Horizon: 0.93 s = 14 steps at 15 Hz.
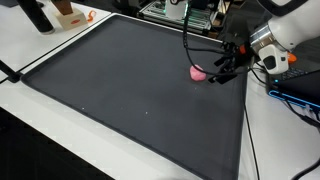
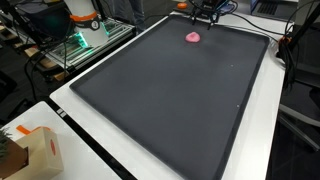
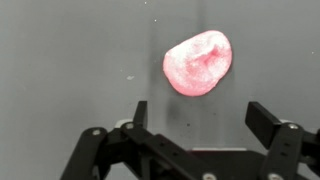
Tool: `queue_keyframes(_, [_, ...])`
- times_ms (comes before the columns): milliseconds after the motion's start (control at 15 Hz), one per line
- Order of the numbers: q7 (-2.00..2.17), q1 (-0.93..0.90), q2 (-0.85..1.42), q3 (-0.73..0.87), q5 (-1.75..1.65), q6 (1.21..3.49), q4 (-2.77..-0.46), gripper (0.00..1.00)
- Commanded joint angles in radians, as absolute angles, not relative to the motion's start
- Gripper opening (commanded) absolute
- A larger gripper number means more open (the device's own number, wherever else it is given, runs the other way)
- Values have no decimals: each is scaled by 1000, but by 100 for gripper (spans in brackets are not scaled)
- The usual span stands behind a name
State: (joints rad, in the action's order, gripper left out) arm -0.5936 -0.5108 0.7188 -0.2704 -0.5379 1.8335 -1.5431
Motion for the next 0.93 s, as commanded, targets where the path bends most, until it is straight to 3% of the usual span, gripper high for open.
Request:
queue_keyframes(0, [-621,-499,707,-285,-540,1823,-1573,100])
queue_keyframes(867, [-606,-453,659,-289,-464,1791,-1561,100])
